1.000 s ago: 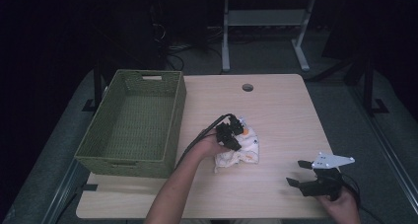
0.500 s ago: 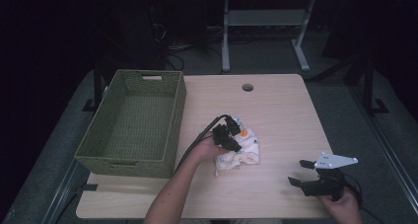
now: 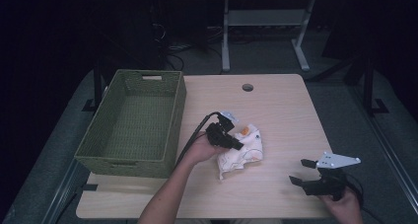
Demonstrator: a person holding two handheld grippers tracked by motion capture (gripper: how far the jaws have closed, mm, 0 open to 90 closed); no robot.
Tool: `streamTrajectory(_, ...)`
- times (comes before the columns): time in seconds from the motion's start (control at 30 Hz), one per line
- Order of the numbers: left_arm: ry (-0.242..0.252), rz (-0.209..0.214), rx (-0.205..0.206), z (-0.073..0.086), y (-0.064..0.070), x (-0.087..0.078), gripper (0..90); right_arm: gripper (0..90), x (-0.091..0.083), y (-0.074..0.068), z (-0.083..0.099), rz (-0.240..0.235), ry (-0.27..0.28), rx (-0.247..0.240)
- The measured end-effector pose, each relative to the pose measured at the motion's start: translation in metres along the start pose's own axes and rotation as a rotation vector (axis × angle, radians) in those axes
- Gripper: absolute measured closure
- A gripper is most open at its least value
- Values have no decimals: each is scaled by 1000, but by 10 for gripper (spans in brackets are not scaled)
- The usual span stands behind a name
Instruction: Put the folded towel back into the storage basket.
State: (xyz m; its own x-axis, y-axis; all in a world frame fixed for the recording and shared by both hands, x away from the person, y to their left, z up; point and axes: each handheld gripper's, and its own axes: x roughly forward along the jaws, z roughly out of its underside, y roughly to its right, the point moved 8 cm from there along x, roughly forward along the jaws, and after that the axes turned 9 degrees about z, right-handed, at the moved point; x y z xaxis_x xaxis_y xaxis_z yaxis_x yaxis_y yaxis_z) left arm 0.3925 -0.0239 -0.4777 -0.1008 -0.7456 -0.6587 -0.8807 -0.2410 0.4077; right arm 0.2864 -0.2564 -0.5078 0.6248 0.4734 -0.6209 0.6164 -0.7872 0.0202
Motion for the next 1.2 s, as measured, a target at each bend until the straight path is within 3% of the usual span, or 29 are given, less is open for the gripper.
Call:
streamTrajectory(0.23, 33, 14, 7, -11, 8, -17, 824, 214, -1, 2, -1, 3, 8, 3)
streamTrajectory(0.47, 76, -1, 28, -25, 15, -44, 824, 214, -1, 2, -1, 3, 8, 4)
streamTrajectory(0.67, 86, -46, 33, -27, 14, -71, 824, 214, 0, 3, -1, 5, 7, 6)
streamTrajectory(1.07, 112, -94, 52, -31, 17, -116, 824, 214, 1, 5, -2, 13, 6, 9)
streamTrajectory(1.2, 139, -107, 36, -30, 14, -132, 824, 214, 2, 5, -2, 11, 6, 10)
